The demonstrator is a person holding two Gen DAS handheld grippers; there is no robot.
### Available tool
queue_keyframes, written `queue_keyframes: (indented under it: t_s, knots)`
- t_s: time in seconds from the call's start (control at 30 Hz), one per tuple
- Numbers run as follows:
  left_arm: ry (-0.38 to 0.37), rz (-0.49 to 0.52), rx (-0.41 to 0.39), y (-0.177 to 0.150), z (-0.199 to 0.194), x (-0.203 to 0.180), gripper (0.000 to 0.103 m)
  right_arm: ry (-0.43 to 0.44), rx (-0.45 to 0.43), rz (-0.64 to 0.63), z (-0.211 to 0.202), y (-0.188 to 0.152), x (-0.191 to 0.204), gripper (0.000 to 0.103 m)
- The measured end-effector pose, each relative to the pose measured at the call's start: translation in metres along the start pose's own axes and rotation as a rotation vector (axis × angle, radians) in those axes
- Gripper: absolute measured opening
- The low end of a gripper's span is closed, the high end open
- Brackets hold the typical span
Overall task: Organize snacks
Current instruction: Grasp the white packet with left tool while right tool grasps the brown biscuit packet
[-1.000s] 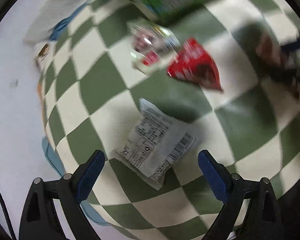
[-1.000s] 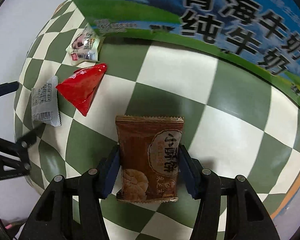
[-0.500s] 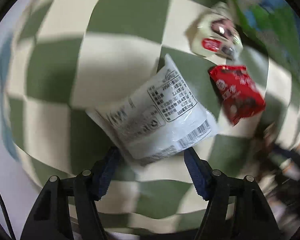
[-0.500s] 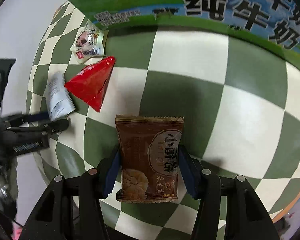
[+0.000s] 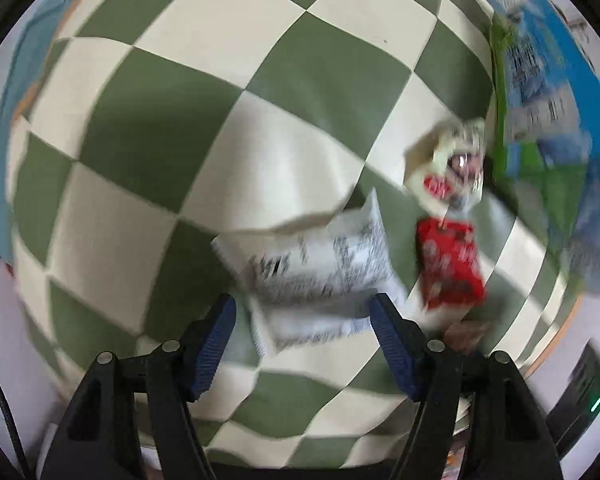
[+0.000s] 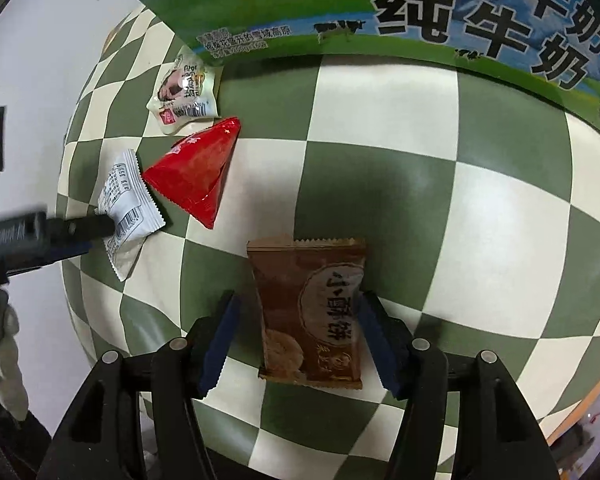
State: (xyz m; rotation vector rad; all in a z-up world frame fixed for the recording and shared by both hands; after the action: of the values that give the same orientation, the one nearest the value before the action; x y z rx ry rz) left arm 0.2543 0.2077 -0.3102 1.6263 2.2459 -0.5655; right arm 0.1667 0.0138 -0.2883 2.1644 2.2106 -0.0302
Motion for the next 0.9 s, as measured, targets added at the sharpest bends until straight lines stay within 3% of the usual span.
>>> queue_keyframes:
  t_s: [0.13, 0.33, 0.47, 0.57, 0.6, 0.77, 0.83, 0.9]
  knots:
    - [0.101, 0.260, 0.027, 0.000, 0.001, -0.029, 0.068, -0.001, 0.010, -0.021, 0.004, -0.008, 0.006, 0.064]
    - [0.364, 0.749, 0.115, -0.025, 0.011, -0.064, 0.068, -0.014, 0.021, -0.065, 0.005, -0.022, 0.005, 0.064]
    - [0.469, 0.898, 0.177, -0.031, 0.032, -0.074, 0.068, -0.029, 0.019, -0.094, 0.008, -0.025, 0.016, 0.064]
    - [0.478, 0.898, 0.165, -0.024, 0.039, -0.074, 0.067, -0.056, 0.016, -0.133, 0.012, -0.027, 0.024, 0.061]
    - [0.459, 0.863, 0.155, -0.027, 0.041, -0.076, 0.067, -0.071, 0.003, -0.140, 0.013, -0.027, 0.026, 0.056]
    - [0.230, 0.474, 0.072, 0.017, 0.018, -0.057, 0.069, -0.096, -0.028, -0.115, 0.009, -0.028, 0.025, 0.055]
    - [0.205, 0.433, 0.064, 0.025, 0.016, -0.041, 0.076, -0.079, -0.019, -0.097, 0.011, -0.029, 0.023, 0.056]
    - [0.212, 0.440, 0.068, 0.032, 0.020, -0.040, 0.076, -0.074, -0.007, -0.081, 0.015, -0.028, 0.023, 0.058]
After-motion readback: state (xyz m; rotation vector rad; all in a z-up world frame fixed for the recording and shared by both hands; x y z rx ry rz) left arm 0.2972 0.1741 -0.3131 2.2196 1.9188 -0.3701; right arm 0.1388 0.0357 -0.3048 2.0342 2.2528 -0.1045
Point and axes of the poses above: each gripper's, at about its wrist camera, not at the fingertips, and z roughly the way its jaws point, x to its left, y to its top, the point moved 4 cm from there along z, roughly the way its jaws point, and after that the axes turned 15 degrees about -y, right-handed, at the moved point
